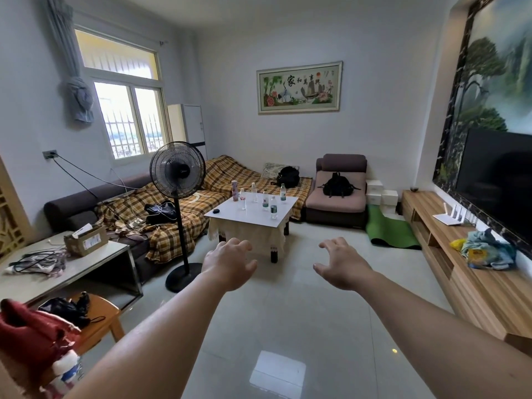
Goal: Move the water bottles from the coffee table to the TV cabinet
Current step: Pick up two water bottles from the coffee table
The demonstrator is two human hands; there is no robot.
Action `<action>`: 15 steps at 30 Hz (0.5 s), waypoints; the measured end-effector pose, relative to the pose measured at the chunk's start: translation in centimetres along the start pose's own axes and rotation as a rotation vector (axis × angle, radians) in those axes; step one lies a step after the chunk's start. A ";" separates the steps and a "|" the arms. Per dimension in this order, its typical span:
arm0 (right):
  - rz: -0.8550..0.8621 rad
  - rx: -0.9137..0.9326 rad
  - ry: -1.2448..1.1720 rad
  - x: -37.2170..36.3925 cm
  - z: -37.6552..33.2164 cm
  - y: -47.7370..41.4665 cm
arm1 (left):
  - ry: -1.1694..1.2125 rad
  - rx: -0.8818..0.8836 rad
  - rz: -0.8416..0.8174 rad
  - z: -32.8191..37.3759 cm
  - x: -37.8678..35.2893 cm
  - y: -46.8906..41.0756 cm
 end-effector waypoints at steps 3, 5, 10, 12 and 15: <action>-0.018 -0.013 0.000 -1.4 1.1 -3.5 | -0.002 0.001 -0.016 -0.4 -2.0 -3.4; -0.028 -0.025 0.003 -2.4 1.8 -6.3 | -0.001 -0.011 -0.029 -0.6 -3.6 -6.2; -0.061 -0.080 0.022 -5.6 3.0 -15.4 | 0.014 -0.021 -0.065 -2.6 -7.8 -14.4; -0.081 -0.084 0.044 -7.0 2.6 -19.4 | 0.022 -0.014 -0.096 -4.0 -9.4 -18.0; -0.082 -0.068 0.051 -8.5 1.2 -25.0 | 0.051 -0.007 -0.137 -5.9 -11.5 -23.2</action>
Point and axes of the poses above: each hand's wrist, its own y-axis away from the middle knuckle, its own x-axis out of the back of the hand, z = x × y, the point moved 9 cm from there along -y, towards the middle knuckle, and after that the axes turned 12 degrees about -y, right-handed, at the moved point
